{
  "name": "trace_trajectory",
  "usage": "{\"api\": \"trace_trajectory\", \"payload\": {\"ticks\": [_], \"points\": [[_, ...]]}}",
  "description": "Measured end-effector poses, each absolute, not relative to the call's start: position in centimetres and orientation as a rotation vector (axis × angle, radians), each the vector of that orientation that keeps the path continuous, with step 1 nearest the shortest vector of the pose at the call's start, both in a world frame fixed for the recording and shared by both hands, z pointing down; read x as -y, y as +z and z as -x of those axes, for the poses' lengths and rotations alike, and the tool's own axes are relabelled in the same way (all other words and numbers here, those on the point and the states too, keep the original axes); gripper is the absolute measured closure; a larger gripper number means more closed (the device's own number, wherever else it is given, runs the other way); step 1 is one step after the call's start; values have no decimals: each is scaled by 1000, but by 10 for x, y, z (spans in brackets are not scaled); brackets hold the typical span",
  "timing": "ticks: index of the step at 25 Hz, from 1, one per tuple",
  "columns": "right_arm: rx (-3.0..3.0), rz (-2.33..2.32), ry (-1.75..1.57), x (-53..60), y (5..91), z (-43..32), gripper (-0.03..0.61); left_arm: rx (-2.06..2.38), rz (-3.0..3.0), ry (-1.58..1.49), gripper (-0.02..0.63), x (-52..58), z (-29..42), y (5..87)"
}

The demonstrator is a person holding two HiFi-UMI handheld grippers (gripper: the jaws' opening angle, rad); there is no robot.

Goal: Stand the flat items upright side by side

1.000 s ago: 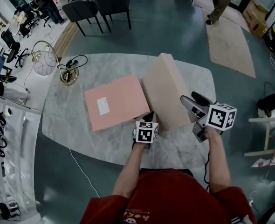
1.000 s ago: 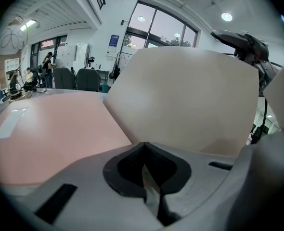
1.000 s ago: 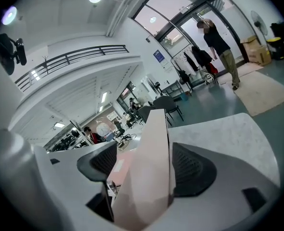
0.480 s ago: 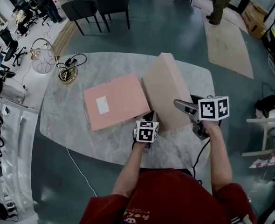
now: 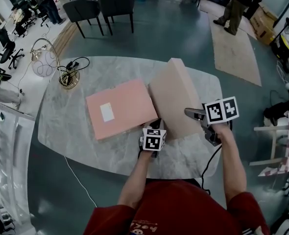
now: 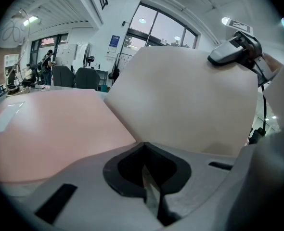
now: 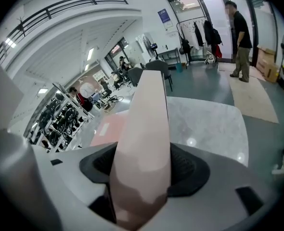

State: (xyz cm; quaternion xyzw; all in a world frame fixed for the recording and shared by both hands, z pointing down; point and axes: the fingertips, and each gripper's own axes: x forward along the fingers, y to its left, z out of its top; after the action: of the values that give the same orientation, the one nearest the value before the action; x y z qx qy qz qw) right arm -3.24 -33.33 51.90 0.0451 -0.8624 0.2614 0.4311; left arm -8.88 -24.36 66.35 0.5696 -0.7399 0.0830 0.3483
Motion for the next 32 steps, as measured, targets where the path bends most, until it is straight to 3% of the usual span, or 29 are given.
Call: {"api": "trace_trajectory", "payload": {"ticks": [14, 23, 32], "points": [[2322, -295, 514, 344, 492, -15, 298, 1973, -1495, 179, 609, 236, 83, 633], [2571, -478, 504, 359, 457, -72, 298, 2154, -1502, 183, 609, 220, 55, 568], [2756, -739, 265, 367, 451, -118, 296, 2329, -1465, 176, 609, 191, 5, 502]]}}
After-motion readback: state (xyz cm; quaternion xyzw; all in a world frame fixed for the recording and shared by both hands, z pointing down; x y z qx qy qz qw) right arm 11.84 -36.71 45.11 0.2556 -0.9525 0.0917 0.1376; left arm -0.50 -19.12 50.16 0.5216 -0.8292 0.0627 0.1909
